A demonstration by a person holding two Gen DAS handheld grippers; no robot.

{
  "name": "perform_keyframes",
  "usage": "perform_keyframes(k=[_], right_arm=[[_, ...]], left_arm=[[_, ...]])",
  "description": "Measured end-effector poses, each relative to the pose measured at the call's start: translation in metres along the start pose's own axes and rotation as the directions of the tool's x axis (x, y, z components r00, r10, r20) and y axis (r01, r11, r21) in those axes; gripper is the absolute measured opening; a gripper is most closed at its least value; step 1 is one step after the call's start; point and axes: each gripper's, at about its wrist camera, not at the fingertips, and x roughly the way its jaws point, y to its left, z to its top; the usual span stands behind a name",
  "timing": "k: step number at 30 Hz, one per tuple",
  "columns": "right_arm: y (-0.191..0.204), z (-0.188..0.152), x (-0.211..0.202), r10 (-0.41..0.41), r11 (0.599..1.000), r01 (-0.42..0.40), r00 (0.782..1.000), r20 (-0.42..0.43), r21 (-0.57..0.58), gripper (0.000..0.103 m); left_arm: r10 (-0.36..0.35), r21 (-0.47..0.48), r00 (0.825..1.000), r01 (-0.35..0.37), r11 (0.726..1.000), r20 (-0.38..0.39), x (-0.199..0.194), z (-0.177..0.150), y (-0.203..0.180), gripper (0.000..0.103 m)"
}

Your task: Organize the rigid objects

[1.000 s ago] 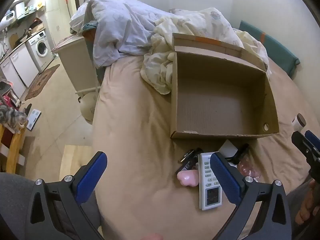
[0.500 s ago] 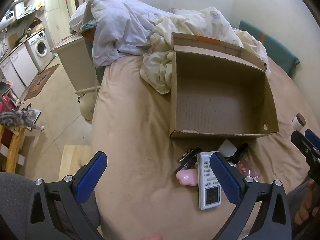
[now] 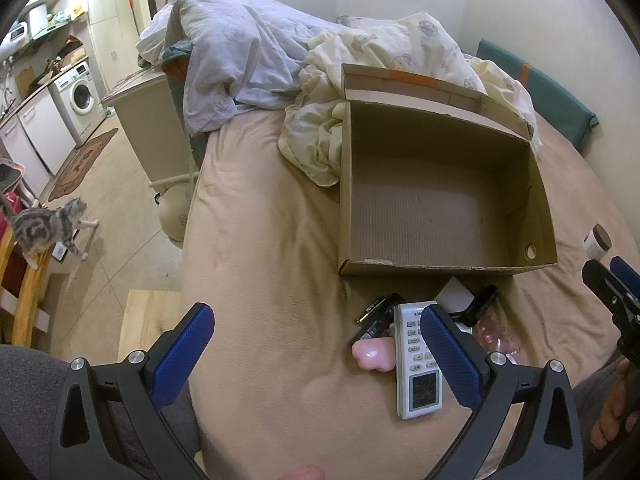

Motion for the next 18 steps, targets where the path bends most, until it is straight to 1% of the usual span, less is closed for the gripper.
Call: perform_keyframes(k=[18], right_arm=[[0.0001,-0.0001,-0.0001,-0.003,1.0,0.003,1.0,0.002,-0.003,0.103]], left_arm=[[0.002,-0.003,1.0,-0.002,1.0,-0.005,0.0021,-0.0021,0.0,0.103]])
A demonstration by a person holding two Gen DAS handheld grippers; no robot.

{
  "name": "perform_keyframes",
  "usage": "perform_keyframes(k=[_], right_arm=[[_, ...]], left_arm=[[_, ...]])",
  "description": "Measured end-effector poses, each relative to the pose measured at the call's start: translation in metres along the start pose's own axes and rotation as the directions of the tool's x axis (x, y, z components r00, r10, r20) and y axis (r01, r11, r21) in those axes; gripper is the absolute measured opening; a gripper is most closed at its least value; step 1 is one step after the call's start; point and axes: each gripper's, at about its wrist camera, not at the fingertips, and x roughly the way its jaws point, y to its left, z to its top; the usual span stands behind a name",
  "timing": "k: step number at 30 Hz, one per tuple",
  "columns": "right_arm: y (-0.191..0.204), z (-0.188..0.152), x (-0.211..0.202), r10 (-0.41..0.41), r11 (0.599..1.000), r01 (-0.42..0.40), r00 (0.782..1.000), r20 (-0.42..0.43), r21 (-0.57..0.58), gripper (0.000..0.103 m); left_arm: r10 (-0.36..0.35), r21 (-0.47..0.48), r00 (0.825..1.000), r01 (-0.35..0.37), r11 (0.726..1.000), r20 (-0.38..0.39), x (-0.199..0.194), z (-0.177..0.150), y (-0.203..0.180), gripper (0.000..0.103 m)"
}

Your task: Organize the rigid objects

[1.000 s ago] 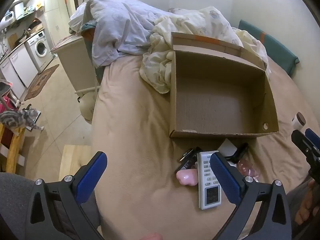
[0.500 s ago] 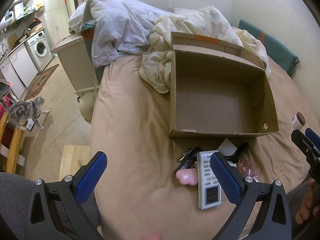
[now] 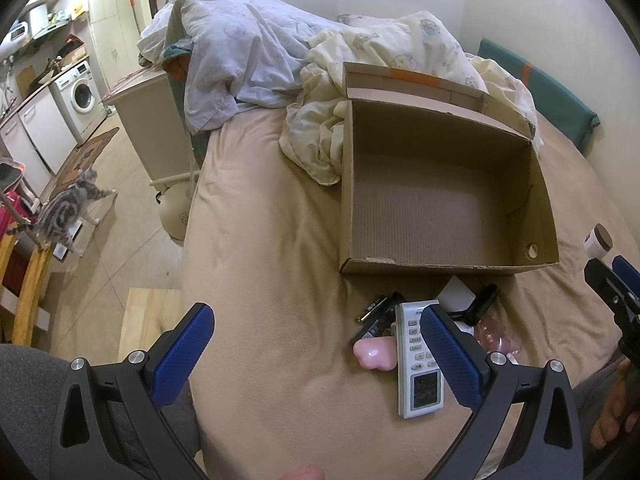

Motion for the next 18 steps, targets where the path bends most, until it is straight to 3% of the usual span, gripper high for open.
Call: perform_keyframes(k=[18], right_arm=[[-0.0042,0.001,0.0023,-0.006,1.0,0.006,1.0,-0.006,0.002,0.103]], left_arm=[[0.001,0.002,1.0,-0.001,1.0,-0.004,0.0019,0.0002,0.0012,0.103]])
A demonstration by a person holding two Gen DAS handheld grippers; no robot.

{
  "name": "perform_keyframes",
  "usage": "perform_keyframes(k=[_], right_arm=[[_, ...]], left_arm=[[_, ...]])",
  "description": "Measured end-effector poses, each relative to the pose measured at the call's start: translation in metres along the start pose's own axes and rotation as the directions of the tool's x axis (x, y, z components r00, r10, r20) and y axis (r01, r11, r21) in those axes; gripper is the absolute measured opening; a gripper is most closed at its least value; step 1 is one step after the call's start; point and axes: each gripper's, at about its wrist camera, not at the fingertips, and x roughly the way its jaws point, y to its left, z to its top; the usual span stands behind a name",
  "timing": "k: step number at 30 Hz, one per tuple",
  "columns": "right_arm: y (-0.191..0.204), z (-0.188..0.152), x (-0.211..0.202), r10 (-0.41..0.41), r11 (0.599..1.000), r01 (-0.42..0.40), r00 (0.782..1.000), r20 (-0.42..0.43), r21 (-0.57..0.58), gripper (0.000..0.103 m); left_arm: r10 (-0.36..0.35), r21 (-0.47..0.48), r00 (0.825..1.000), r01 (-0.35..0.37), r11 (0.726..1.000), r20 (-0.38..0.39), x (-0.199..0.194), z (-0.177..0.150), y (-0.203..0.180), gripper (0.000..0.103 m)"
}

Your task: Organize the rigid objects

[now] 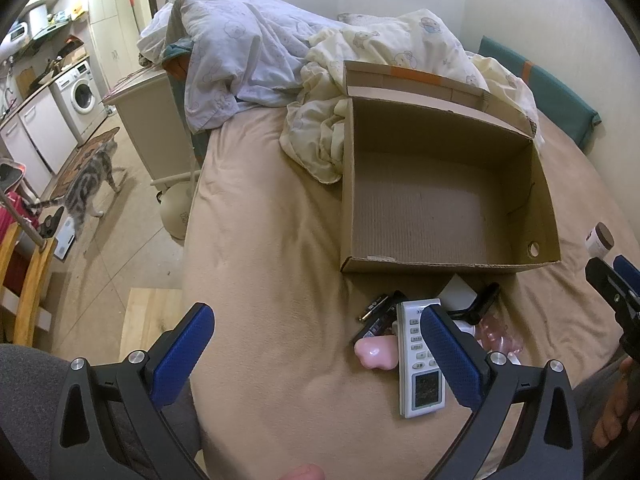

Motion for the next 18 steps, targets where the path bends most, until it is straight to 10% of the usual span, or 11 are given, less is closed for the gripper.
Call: perform_keyframes(k=[18], right_arm=[[0.0001,-0.0005,0.0,-0.001,1.0,0.001,1.0,0.0,-0.001,0.103]], left_arm=[[0.002,0.001,1.0,-0.002,1.0,-0.003,0.0009,-0.0005,0.0005,0.103]])
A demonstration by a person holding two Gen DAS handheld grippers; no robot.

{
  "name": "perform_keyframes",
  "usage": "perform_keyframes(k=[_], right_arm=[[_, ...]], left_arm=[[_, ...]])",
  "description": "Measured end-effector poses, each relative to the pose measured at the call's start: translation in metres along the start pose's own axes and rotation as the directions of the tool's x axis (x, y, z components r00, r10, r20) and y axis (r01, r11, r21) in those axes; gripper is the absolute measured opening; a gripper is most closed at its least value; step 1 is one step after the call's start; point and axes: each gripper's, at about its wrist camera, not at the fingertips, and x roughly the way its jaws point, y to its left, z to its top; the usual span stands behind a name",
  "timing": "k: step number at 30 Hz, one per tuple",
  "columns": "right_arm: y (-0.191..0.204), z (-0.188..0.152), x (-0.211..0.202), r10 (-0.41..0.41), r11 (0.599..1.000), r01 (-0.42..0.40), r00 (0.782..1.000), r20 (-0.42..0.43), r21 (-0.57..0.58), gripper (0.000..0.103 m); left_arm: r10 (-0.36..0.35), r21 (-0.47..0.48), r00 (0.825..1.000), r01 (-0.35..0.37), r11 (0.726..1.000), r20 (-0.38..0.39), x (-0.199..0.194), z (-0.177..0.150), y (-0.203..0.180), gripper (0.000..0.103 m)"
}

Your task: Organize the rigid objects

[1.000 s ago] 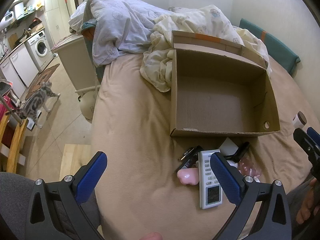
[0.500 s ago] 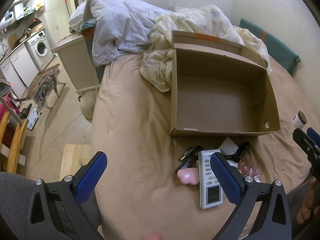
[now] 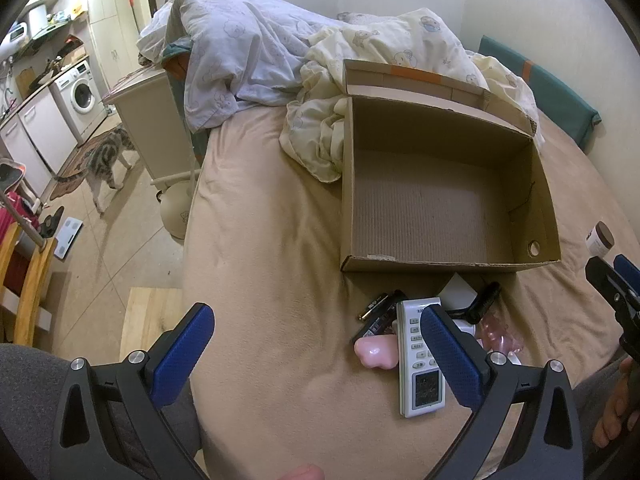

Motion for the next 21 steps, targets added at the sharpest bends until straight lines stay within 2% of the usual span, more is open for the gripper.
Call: perform_keyframes(k=[21], right_arm=[[0.0005,-0.0011,0.0006,-0.001,1.0,0.001,1.0,-0.002,-0.003,0.103]], left_arm=[[0.011,0.006,1.0,-0.011,1.0,-0.004,0.0037,-0.008,0.0027,0.103]])
